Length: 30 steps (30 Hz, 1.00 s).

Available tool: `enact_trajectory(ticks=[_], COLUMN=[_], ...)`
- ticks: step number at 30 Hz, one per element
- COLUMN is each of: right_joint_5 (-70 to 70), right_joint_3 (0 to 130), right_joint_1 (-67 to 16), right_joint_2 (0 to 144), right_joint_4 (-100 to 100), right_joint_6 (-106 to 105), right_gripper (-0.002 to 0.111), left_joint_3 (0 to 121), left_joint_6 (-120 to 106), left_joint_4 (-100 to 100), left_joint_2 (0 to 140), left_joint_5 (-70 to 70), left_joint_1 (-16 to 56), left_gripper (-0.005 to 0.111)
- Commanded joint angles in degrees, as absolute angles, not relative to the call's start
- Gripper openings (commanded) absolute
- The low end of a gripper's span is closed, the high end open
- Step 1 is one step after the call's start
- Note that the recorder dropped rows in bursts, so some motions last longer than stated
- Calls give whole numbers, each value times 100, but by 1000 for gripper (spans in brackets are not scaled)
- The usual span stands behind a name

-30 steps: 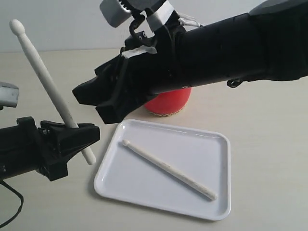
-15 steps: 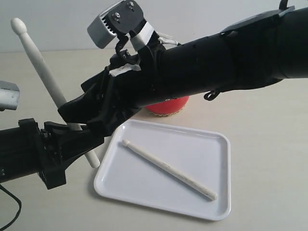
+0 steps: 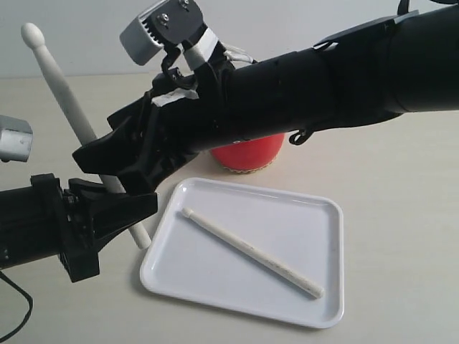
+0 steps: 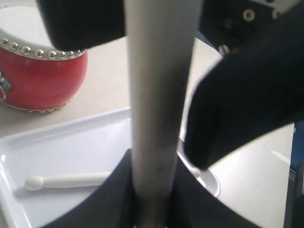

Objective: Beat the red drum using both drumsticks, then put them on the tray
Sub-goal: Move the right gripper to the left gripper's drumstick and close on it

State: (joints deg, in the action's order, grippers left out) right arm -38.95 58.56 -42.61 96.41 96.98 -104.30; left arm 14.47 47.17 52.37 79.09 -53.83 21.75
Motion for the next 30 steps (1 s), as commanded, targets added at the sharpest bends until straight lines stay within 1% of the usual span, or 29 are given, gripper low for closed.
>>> enact_trajectory(ticks=[1, 5, 8, 12, 17, 21, 23, 24, 26, 30], right_joint_5=[-4082, -4119, -4219, -4451, -4486, -4486, -4486, -4498, -4522, -4530], right_joint_3=[5936, 5936, 5936, 5936, 5936, 5936, 5936, 5936, 5936, 5936], right_joint_1=[-4268, -4268, -4268, -4268, -4268, -4268, -4268, -4268, -4268, -4268], right_joint_2=[9776, 9869, 9879, 9869, 9869, 9869, 9869, 9869, 9869, 9869], right_joint_4=[9791, 9791, 9791, 9775, 9775, 9775, 9775, 9775, 9775, 9823], right_joint_6=[-10469, -10428, -10359, -10336, -10336, -10336, -10336, -10336, -10336, -10336], right_gripper=[61, 60, 54, 41, 23, 1, 0, 0, 0, 0], left_joint_3=[1481, 1481, 1481, 1481, 1481, 1481, 1481, 1481, 1481, 1481], left_joint_6=[4741, 4741, 4728, 4716, 4654, 4654, 4654, 4654, 4654, 4550], left_joint_4=[5239, 5227, 5227, 5093, 5049, 5049, 5049, 5073, 5092, 5151], left_joint_2=[7933, 7933, 7933, 7933, 7933, 7933, 7933, 7933, 7933, 7887], left_joint_5=[-5372, -5373, -5373, -5373, -5373, -5373, -5373, -5373, -5373, -5428], left_joint_1=[2166, 2166, 2166, 2166, 2166, 2166, 2166, 2166, 2166, 2166], left_gripper=[0, 0, 0, 0, 0, 0, 2, 6, 18, 51])
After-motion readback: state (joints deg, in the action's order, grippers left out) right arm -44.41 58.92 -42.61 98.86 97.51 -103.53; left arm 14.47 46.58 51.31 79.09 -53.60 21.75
